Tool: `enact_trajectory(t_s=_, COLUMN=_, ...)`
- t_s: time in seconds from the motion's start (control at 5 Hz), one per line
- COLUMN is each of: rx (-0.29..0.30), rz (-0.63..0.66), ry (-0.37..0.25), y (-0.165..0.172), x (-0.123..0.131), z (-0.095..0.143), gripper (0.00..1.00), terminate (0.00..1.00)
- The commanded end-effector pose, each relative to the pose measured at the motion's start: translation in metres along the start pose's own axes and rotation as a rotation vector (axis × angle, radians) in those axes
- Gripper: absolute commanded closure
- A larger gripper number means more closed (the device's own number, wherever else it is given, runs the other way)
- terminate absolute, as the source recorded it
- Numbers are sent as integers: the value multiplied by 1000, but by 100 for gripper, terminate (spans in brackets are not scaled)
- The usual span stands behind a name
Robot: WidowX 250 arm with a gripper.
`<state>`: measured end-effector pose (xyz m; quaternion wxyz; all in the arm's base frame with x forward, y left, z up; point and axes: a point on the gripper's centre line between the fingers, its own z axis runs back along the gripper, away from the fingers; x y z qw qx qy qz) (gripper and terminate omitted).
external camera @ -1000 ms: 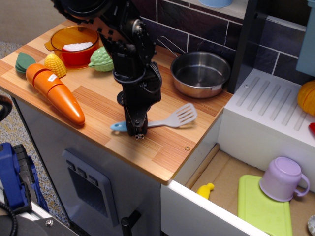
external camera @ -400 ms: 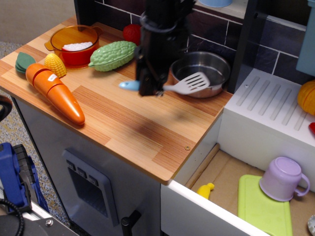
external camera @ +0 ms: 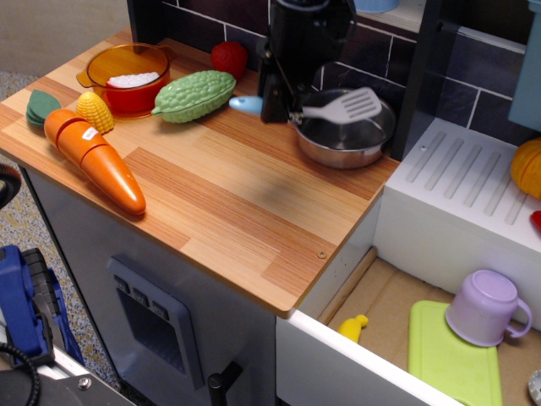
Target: Put spatula in pan
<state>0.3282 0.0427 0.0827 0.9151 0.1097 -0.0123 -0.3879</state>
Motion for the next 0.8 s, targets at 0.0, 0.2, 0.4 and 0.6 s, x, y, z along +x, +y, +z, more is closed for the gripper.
enact_trajectory(t_s=0.0, rx=31, rz=-11, ry=-37, y=20, x=7, z=-3, gripper=100, terminate=0)
enact_trajectory(t_s=0.2, rx=41, rz=-25, ry=-55, y=22, x=11, z=-13, gripper=100, terminate=0)
enact_trajectory(t_s=0.4, rx=46, rz=-26, ry=-66, y=26, x=14, z=-23, gripper=100, terminate=0)
enact_trajectory(t_s=0.6, rx=58, rz=-46, ry=-85, y=32, x=16, z=-29, gripper=100, terminate=100)
